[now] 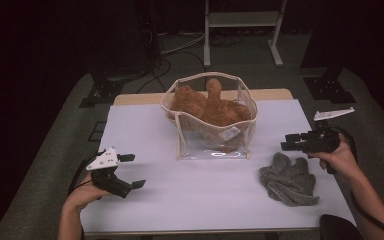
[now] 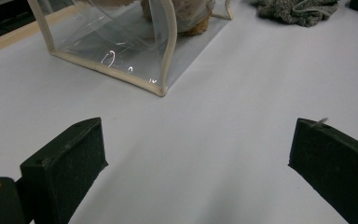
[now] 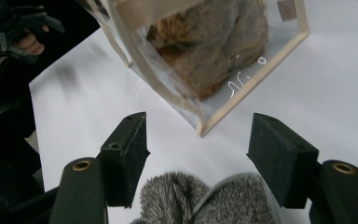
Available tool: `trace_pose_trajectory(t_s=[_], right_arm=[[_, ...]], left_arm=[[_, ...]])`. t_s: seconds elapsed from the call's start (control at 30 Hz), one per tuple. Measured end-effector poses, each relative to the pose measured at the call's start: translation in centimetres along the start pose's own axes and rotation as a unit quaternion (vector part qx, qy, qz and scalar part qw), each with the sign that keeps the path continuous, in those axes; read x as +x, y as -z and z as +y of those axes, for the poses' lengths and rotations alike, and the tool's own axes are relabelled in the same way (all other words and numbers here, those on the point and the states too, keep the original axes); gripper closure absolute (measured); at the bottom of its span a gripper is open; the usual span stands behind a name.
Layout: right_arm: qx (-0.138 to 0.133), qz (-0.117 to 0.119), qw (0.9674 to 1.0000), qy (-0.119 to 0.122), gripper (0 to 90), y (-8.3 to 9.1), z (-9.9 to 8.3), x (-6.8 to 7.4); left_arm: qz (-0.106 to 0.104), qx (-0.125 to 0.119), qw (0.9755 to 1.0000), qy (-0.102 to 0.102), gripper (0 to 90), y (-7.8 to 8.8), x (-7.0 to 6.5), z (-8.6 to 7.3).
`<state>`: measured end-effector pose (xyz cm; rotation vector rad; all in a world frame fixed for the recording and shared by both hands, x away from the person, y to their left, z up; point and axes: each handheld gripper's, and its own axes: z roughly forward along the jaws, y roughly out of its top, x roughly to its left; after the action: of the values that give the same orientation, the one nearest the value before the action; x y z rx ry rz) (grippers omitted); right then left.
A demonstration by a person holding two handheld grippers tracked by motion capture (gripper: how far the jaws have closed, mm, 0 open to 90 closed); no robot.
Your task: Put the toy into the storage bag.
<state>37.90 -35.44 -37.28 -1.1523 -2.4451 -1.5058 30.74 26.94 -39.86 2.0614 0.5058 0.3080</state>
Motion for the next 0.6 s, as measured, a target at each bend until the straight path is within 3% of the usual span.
trace_pose_trajectory(t_s=[0.6], right_arm=[[-0.006,0.011,0.9996,-0.026,35.8,-0.3,-3.2,-0.2]], left_arm=[[-0.003,0.002,1.0,-0.001,2.9,-0.2,0.0,0.1]])
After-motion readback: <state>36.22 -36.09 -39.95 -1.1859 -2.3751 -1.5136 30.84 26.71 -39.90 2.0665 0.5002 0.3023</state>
